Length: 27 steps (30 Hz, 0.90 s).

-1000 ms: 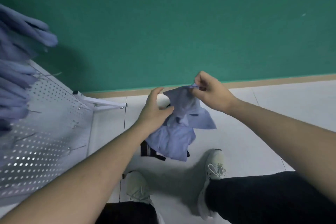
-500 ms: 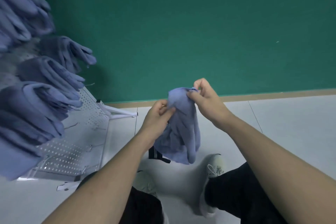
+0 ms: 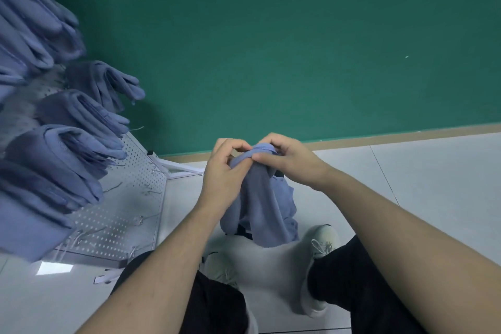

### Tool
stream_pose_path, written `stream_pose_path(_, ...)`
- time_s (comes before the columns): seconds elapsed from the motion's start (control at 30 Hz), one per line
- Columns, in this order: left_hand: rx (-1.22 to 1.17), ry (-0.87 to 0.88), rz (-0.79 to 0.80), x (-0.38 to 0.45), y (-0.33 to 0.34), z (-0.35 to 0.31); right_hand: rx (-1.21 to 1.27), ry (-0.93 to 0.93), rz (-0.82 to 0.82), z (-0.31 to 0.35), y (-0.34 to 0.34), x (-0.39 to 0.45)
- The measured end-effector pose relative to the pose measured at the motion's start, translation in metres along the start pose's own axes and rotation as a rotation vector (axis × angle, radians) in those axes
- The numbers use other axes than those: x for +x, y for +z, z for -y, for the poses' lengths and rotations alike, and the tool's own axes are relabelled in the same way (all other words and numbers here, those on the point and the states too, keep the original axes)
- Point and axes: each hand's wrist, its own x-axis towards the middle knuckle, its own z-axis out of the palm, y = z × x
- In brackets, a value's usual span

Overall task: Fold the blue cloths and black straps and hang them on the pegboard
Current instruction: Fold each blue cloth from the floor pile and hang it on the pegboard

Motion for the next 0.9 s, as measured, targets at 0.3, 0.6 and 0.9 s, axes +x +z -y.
stream_pose_path(0.3,0.19,-0.225,0.205,0.013,-0.022,0.016,0.107,-0.036,-0.279,-0.002,-0.014,0.009)
stream_pose_path(0.6,0.161,-0.301,0.013,0.028,-0.037,0.027,0.223,0.136,-0.427,-0.004,-0.037,0.01)
stream_pose_path(0.9,0.162,-0.428,-0.113,0.03,-0.048,0.039,0.217,0.232,-0.574,-0.016,-0.047,0.015)
